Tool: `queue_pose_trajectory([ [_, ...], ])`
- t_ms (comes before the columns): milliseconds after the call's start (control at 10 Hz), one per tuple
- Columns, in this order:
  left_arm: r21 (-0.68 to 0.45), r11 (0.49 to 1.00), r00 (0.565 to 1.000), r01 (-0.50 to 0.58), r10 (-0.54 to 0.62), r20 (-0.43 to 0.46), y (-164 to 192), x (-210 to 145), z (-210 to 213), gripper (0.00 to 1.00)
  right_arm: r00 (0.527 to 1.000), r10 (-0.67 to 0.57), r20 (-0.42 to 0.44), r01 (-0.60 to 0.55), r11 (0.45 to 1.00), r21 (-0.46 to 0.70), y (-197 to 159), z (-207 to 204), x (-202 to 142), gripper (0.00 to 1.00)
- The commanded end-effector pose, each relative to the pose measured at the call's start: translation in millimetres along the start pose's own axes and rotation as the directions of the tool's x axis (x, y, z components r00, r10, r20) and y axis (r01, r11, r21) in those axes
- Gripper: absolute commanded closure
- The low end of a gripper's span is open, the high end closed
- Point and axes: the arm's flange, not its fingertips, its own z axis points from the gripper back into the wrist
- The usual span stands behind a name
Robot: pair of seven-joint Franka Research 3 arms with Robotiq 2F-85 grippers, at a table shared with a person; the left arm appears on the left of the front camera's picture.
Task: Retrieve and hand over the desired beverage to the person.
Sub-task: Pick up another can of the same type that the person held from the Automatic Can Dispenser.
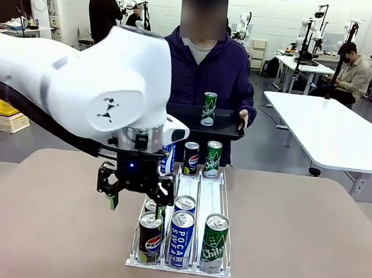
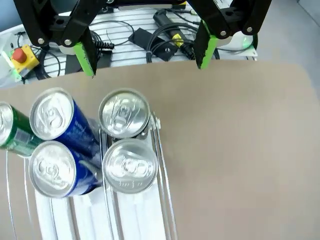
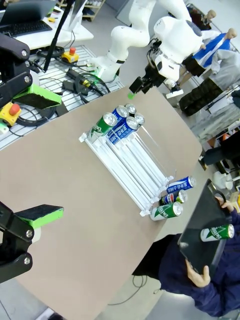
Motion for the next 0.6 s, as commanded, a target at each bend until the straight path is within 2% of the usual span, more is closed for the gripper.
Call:
queue_pose_trajectory([
  [0,-0.031,0.999,0.997,0.024,-0.021,0.069,-3,9,-4,0.00,0.999,0.019,0.029,-0.019,1.000,0.019,-1,-1,1,0.00],
  [200,-0.108,0.994,0.996,0.021,-0.011,0.093,1,12,-16,0.00,0.999,0.019,0.029,-0.019,1.000,0.019,-1,-1,1,0.00],
  [500,-0.095,0.995,0.999,-0.010,0.015,0.045,1,14,-32,0.00,0.999,0.019,0.029,-0.019,1.000,0.019,-1,-1,1,0.00],
])
